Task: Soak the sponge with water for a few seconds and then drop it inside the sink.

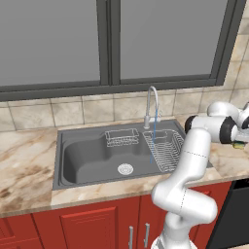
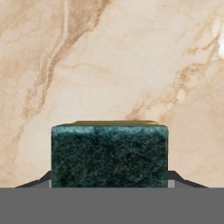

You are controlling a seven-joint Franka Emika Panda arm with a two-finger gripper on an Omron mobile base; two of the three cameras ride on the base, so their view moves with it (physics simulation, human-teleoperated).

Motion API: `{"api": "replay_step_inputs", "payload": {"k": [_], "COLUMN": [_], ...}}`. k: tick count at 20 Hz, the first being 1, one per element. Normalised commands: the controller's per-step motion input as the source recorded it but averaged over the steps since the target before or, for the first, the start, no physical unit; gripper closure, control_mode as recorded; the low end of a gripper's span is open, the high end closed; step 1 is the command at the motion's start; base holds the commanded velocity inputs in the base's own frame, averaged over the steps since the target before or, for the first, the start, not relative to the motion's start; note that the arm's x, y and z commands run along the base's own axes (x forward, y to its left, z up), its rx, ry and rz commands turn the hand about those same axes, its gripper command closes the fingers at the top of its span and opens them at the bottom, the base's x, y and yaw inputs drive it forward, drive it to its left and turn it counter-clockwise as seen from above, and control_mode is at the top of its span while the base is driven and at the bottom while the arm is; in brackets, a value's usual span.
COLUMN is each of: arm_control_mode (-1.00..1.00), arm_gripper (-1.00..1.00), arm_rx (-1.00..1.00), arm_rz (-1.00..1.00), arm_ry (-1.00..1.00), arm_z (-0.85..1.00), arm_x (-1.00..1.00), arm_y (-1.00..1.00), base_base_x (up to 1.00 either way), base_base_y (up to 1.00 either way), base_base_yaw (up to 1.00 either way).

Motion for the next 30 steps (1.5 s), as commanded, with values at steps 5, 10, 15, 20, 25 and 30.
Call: {"api": "replay_step_inputs", "payload": {"k": [5, 10, 15, 20, 25, 30], "arm_control_mode": [-1.0, -1.0, -1.0, -1.0, -1.0, -1.0], "arm_gripper": [1.0, 1.0, 1.0, 1.0, 1.0, 1.0], "arm_rx": [0.0, 0.0, 0.0, 0.0, 0.0, -0.01], "arm_rz": [0.0, 0.0, 0.0, 0.0, 0.0, 0.0], "arm_ry": [0.0, 0.0, 0.0, 0.0, -0.02, -0.05], "arm_z": [0.0, 0.16, 0.65, 0.61, 0.23, 0.13], "arm_x": [0.0, -0.06, -0.32, -0.47, -0.62, -0.38], "arm_y": [0.0, 0.2, 0.45, 0.26, 0.27, 0.51], "base_base_x": [0.0, 0.0, 0.0, 0.0, 0.0, 0.0], "base_base_y": [0.0, 0.0, 0.0, 0.0, 0.0, 0.0], "base_base_yaw": [0.0, 0.0, 0.0, 0.0, 0.0, 0.0]}}
